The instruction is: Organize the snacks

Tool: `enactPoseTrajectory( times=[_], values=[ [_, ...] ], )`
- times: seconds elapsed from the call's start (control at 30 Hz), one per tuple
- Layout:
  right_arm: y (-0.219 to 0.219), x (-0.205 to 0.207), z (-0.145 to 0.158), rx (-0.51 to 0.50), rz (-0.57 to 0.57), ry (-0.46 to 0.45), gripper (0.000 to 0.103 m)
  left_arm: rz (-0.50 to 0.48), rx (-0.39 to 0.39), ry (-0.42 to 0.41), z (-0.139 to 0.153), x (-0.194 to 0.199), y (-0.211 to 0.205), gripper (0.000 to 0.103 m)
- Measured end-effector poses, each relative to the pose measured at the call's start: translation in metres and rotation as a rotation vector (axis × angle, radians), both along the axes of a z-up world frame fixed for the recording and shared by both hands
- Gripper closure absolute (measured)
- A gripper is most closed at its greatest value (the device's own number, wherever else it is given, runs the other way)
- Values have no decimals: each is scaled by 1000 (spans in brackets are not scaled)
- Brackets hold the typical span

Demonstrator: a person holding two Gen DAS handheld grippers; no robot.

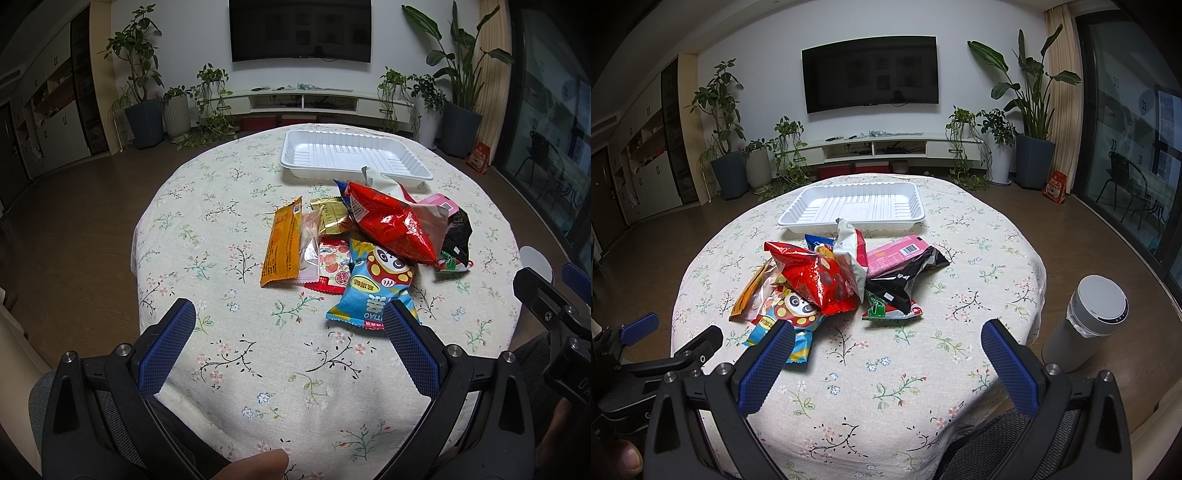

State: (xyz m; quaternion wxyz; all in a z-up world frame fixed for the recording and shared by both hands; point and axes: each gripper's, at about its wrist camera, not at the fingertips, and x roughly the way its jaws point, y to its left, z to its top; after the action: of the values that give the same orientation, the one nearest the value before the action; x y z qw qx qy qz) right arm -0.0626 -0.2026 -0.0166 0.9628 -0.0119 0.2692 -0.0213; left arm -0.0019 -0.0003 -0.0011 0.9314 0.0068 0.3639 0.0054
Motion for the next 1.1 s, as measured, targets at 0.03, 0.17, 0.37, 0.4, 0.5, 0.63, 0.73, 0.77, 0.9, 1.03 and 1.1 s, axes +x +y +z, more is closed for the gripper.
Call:
enactPoseTrajectory(
  times=[0.03,0.17,0.37,0.4,0.5,0.63,0.73,0.77,0.9,1.03,1.1],
  values=[
    [0,0,1,0,0,0,0,0,0,-1,0,0,0,0],
    [0,0,0,0,0,0,0,0,0,0,0,0,0,0],
    [0,0,0,0,0,0,0,0,0,1,0,0,0,0],
    [0,0,-1,0,0,1,0,0,0,1,0,0,0,0],
    [0,0,-1,0,0,1,0,0,0,1,0,0,0,0],
    [-1,1,0,0,0,2,0,5,4,0,-1,0,0,0],
    [-2,2,0,1,1,1,0,3,0,7,-5,1,2,0],
    [-2,2,0,1,2,2,0,6,4,9,-7,2,3,0],
    [-9,7,-1,30,11,13,0,-8,-14,26,-13,14,18,0],
    [-28,20,-5,82,25,43,0,-43,-154,96,-18,42,51,1],
    [-44,29,-11,106,34,53,1,-80,-147,126,-24,55,57,0]
  ],
)
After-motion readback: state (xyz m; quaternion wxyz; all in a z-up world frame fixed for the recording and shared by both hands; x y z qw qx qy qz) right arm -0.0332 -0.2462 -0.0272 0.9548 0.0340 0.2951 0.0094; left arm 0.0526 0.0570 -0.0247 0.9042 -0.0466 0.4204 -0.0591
